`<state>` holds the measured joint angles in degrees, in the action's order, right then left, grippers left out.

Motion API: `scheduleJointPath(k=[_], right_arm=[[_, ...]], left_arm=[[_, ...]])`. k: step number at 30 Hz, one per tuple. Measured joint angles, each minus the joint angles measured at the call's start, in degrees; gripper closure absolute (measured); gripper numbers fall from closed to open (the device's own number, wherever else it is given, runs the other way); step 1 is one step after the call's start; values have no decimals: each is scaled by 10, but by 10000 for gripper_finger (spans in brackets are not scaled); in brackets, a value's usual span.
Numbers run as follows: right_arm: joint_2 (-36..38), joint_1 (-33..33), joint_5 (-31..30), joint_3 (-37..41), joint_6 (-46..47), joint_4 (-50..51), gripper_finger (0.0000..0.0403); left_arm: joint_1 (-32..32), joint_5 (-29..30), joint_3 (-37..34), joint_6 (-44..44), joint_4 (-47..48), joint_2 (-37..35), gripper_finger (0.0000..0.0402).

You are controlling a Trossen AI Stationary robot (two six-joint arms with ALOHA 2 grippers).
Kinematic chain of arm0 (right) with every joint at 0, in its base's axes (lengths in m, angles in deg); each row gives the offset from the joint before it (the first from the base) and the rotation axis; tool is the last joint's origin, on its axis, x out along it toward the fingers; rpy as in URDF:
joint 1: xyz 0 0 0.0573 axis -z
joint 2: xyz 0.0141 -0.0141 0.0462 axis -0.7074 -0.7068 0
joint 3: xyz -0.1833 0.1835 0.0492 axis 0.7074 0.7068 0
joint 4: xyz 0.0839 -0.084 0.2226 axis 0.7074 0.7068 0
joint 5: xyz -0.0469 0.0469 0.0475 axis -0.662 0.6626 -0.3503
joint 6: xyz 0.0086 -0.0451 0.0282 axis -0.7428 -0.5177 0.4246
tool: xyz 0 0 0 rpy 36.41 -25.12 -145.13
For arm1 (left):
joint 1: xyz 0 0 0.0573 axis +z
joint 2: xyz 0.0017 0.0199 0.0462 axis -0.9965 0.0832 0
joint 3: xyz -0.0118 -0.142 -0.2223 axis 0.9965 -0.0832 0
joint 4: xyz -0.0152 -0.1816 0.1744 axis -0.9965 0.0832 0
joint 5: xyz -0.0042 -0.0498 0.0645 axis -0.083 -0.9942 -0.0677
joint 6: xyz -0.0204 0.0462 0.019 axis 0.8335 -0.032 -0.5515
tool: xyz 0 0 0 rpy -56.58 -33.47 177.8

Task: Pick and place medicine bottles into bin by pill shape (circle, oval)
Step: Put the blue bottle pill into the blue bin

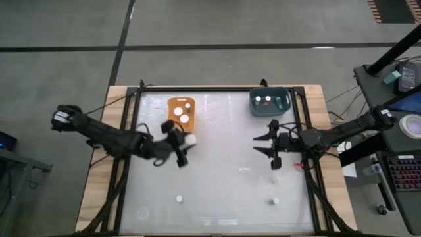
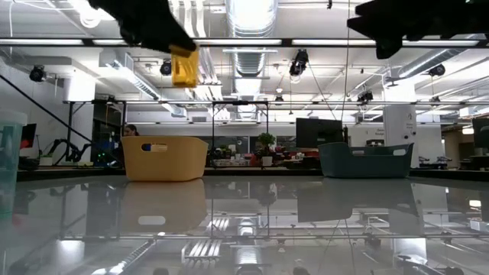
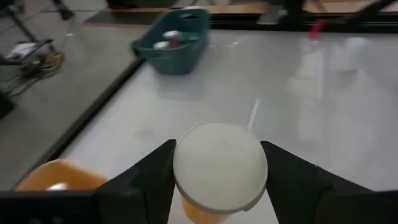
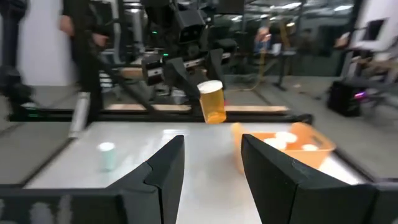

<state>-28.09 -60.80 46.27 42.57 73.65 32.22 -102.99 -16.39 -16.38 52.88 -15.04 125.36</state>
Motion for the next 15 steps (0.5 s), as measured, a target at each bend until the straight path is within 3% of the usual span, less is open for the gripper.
scheduleJointPath(k=[9, 15], right_arm=[[0, 94, -18, 0, -73, -7, 252], [0, 125, -17, 0, -87, -6, 252]], left_arm=[[121, -20, -93, -27, 7, -139, 210], [160, -38, -131, -1, 11, -191, 210]])
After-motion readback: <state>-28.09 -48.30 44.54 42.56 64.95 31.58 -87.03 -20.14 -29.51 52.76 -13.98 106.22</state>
